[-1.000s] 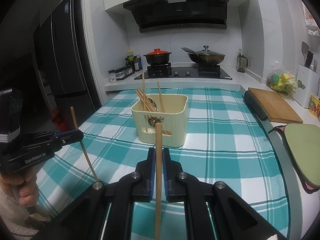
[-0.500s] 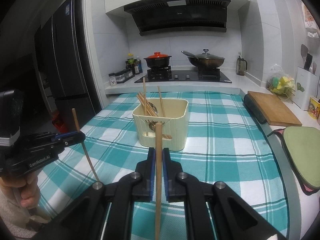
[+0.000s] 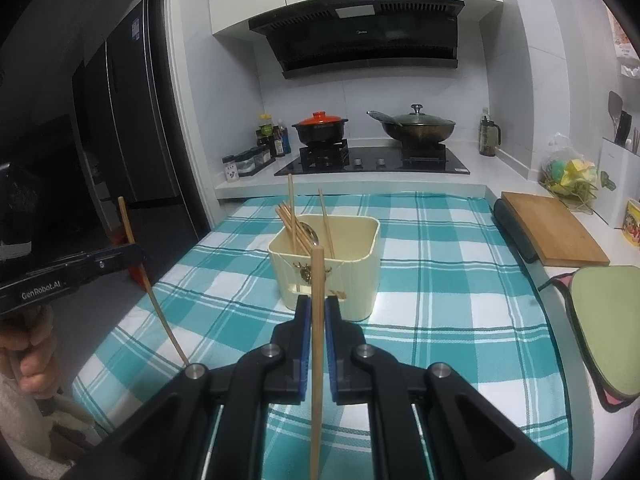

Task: Organize utensils
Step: 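Carry both chopsticks upright over the cream holder, then lower the left tool's chopstick into the holder while the right tool inserts its chopstick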

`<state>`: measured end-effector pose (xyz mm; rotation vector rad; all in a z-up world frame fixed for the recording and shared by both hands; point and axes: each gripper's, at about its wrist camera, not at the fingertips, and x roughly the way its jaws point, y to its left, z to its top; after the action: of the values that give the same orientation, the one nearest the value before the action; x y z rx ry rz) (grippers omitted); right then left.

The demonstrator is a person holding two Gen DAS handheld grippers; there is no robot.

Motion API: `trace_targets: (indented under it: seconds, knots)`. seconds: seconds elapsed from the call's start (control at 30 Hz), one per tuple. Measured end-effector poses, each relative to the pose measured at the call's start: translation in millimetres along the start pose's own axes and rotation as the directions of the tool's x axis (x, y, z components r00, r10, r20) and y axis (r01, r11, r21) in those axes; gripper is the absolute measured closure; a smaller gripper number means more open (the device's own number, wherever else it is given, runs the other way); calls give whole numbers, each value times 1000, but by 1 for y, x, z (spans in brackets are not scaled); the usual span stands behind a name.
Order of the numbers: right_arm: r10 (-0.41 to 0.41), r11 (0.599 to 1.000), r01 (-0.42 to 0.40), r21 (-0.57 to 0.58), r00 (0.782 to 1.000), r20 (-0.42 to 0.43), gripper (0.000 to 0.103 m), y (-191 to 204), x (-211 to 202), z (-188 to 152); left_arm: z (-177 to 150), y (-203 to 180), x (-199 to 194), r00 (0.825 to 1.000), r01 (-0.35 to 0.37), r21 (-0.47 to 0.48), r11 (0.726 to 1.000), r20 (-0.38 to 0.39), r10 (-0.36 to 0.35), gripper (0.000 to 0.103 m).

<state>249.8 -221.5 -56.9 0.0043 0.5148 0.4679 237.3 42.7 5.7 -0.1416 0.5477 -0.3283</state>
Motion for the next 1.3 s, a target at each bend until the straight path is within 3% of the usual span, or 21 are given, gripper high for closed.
trace_targets:
  seconds: [0.13,0.3,0.6,0.8,0.93,1.3]
  knots:
    - [22,1000,-21,-20,1000,17,96,1,1,29,39,6,-7,998,-11,8,1000,57,10,99]
    - [14,997,-6,-76,995,103,96,6,1,79,94,12,-6,986,-29,6,1000,164,27,99]
    - [47,994,-21,-106,968,248,96,9,37,175,162,17,48,966,-72,4,997,251,69,99]
    - [83,990,-45,-135,953,293,96,7,79,205,174,22,101,973,-79,9,997,217,75,99]
    - [83,991,-50,-126,957,278,96,-4,120,208,170,29,141,982,-88,-9,996,167,88,99]
    - [67,995,-64,-73,997,47,96,-37,217,156,117,55,232,992,-124,-47,991,-38,122,98]
